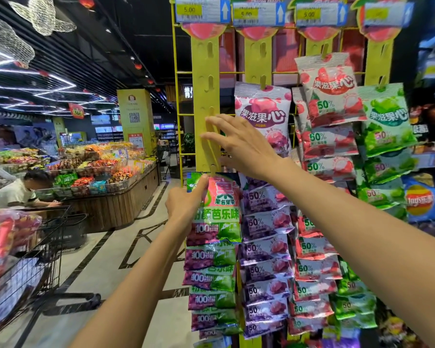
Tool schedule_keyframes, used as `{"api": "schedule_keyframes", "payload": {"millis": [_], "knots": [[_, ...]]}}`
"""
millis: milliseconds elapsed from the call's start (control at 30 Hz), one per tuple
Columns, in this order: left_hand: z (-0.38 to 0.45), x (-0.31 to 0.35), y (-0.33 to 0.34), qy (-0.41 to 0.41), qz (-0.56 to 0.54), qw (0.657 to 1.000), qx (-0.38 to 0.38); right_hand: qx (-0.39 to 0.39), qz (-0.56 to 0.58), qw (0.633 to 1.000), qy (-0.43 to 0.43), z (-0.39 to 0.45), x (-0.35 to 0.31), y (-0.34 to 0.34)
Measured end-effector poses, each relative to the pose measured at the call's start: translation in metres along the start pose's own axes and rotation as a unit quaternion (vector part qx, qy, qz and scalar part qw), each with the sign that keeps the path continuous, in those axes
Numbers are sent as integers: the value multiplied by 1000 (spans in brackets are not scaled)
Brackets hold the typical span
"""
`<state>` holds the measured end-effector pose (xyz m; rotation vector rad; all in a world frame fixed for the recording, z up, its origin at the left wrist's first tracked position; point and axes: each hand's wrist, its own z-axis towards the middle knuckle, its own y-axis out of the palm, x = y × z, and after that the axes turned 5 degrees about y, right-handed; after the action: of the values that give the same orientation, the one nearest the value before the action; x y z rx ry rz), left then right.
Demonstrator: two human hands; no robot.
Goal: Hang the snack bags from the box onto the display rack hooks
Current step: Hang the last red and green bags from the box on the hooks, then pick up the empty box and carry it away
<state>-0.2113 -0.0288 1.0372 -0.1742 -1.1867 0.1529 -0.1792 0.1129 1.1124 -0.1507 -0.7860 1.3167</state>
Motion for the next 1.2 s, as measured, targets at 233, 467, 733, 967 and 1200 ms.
{"api": "schedule_keyframes", "payload": {"millis": [233, 467, 733, 967, 1200], "knots": [[-43, -17, -27, 183, 138, 973, 40, -6, 17, 1000, 4, -15, 0, -5], [-78, -24, -31, 336, 301, 890, 73, 103, 89, 991, -4, -78, 0, -16], [-118, -65, 23, 509, 499, 701, -2, 38, 118, 992, 24, -250, 38, 17], [-187, -192, 81, 480, 501, 712, -106, -84, 160, 980, 78, -411, 19, 85], [-270, -385, 131, 383, 460, 767, -232, -238, 223, 931, 164, -593, -55, 184]]}}
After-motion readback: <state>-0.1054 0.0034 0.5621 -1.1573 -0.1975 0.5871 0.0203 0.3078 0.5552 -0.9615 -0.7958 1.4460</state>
